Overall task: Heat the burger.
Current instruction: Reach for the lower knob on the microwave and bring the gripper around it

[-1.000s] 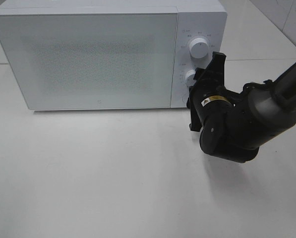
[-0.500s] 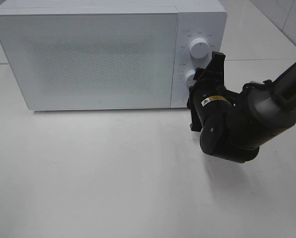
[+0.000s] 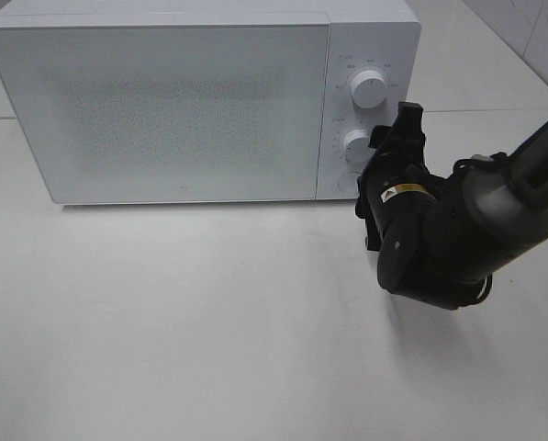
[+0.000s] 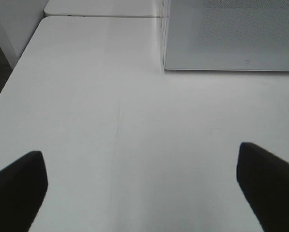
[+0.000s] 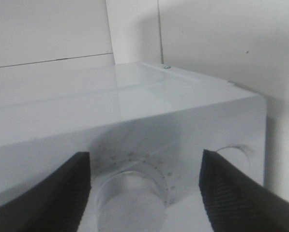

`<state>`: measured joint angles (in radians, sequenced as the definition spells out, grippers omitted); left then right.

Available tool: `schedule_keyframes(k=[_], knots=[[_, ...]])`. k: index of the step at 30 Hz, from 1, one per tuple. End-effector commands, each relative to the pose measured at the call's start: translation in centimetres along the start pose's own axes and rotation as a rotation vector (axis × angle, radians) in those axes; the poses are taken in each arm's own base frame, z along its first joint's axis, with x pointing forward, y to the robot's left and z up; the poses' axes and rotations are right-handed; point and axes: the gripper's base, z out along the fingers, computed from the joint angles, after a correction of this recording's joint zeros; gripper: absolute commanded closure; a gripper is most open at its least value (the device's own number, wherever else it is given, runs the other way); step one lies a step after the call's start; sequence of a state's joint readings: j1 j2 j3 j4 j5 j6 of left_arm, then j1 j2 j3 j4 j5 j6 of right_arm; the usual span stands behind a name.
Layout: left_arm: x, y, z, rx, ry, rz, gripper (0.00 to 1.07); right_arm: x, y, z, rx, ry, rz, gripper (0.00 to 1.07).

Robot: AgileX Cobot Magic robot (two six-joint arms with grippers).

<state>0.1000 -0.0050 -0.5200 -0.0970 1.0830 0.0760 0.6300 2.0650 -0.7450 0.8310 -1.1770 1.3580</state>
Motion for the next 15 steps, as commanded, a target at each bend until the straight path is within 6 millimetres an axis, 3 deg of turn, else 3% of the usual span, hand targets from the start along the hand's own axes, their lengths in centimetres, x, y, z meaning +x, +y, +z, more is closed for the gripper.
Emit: schedule_keyframes(k=[1, 9, 15], knots=[[0.1, 0.0, -0.2, -0.001, -0.03, -0.006, 0.07, -0.3, 0.4, -0.6, -0.009, 0.022, -0.045, 0.39], [0.1, 0.0, -0.2, -0.001, -0.03, -0.006, 0.07, -1.1, 0.4, -2.6, 0.002, 0.115, -0.136, 0.39], [0.1, 0.0, -0.2, -0.001, -0.03, -0.006, 0.07, -1.2, 1.1, -4.5, -0.012, 0.242, -0.335, 0.39]])
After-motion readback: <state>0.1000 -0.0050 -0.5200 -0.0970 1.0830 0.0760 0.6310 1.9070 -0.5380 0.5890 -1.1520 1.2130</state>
